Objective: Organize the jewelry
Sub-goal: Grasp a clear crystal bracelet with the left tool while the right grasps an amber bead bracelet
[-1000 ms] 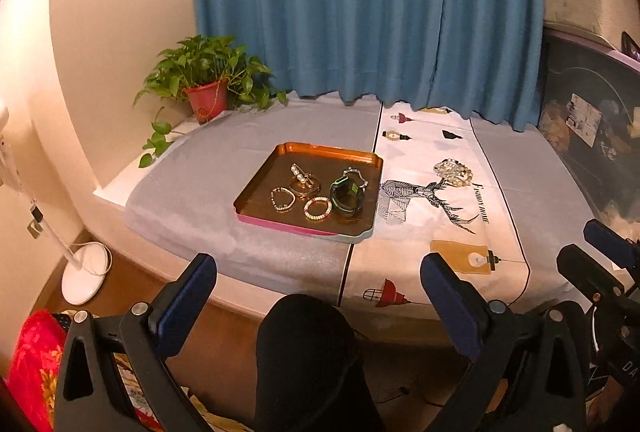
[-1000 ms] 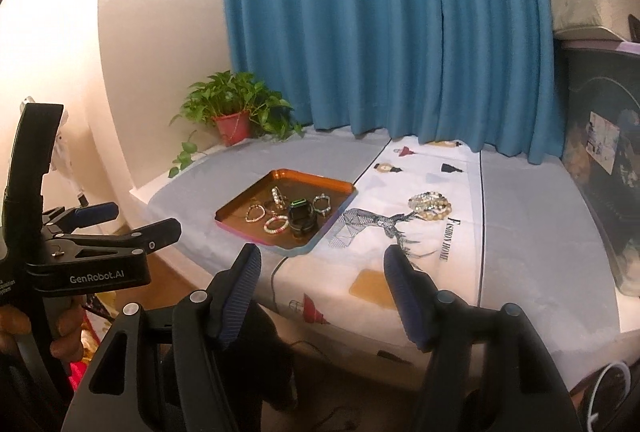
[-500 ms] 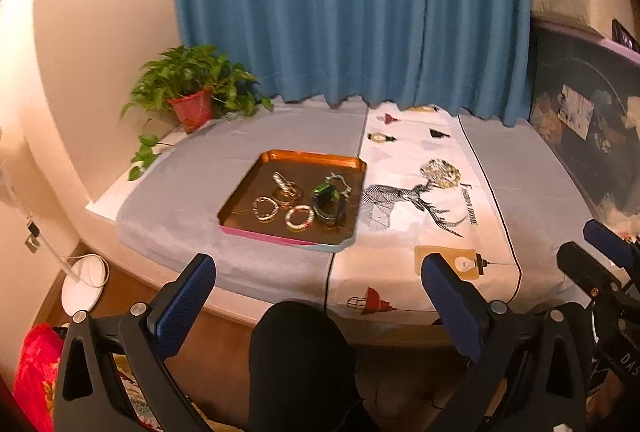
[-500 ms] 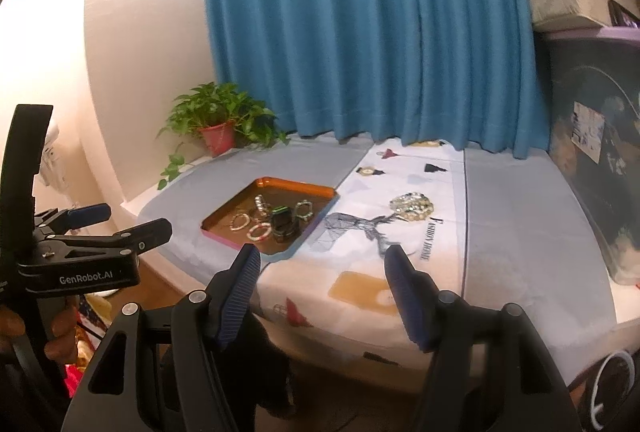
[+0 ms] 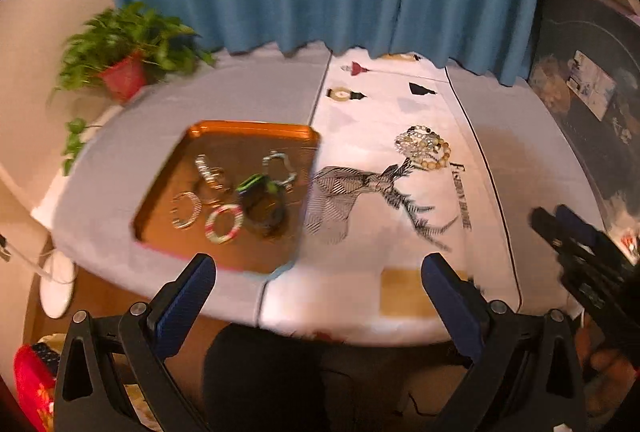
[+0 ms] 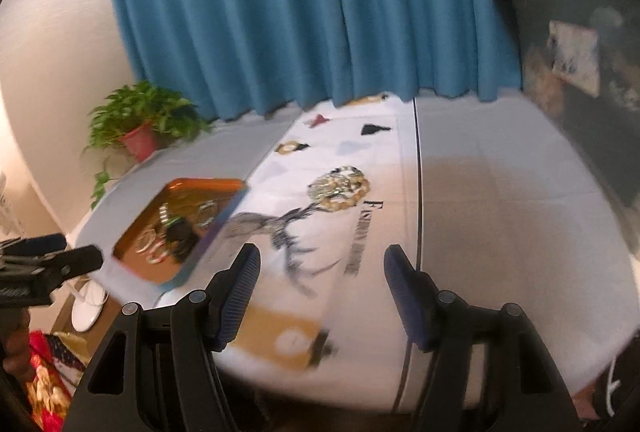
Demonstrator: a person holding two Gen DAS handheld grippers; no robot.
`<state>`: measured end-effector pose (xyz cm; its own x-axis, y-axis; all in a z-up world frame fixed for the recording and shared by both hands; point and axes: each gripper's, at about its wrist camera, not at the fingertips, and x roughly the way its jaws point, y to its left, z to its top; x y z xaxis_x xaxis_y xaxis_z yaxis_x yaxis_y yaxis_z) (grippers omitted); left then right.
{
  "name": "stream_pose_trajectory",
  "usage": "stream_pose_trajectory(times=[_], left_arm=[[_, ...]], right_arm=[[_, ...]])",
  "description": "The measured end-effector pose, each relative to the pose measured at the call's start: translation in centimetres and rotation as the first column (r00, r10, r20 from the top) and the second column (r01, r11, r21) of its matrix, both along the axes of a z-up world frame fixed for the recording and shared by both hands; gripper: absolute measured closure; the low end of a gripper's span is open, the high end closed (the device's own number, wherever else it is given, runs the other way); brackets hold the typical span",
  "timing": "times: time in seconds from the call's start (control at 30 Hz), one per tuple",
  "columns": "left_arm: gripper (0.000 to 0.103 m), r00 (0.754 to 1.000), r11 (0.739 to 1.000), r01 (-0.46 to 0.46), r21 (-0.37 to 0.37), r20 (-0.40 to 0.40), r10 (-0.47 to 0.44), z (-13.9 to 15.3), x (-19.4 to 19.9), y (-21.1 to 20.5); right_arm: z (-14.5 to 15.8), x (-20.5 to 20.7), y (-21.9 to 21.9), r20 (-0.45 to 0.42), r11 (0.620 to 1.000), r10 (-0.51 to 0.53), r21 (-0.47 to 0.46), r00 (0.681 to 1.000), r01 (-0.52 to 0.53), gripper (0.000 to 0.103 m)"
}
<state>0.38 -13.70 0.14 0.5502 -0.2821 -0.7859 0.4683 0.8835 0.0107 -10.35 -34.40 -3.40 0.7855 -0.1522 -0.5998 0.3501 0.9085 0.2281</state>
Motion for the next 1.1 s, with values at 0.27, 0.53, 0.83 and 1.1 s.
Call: stream_pose_trajectory(times=[0.27,0.53,0.83,1.1], left_arm=[[0.001,1.000,1.000,-0.024,0.018,0.005,0.024,-1.8,5.7,-4.5],[0.001,0.999,0.998,-0.047,0.050,0.007,0.047,-3.7,9.4,-6.4],[0.001,0.999,0.999,0.028,0.017,-0.018,-0.028,-4.8,11.3,-11.3],[0.004,0.964,0.972,0.235,0.024,-0.133,-0.230,-7.6,12.0,-19.3]], right_arm=[[-5.5,11.3,-7.4,-0.100,0.997,-0.022,0.075,0.995,0.029,0.057],[-9.7,18.5,-8.3,-0.226,0.999,-0.017,0.024,0.974,0.023,0.076],[-7.2,11.9,-10.8,-0.107,0.987,-0.134,0.072,0.985,0.142,0.091],[-7.4,8.2,-15.1,-0.095,0.972,-0.229,0.034,0.969,0.233,0.090]])
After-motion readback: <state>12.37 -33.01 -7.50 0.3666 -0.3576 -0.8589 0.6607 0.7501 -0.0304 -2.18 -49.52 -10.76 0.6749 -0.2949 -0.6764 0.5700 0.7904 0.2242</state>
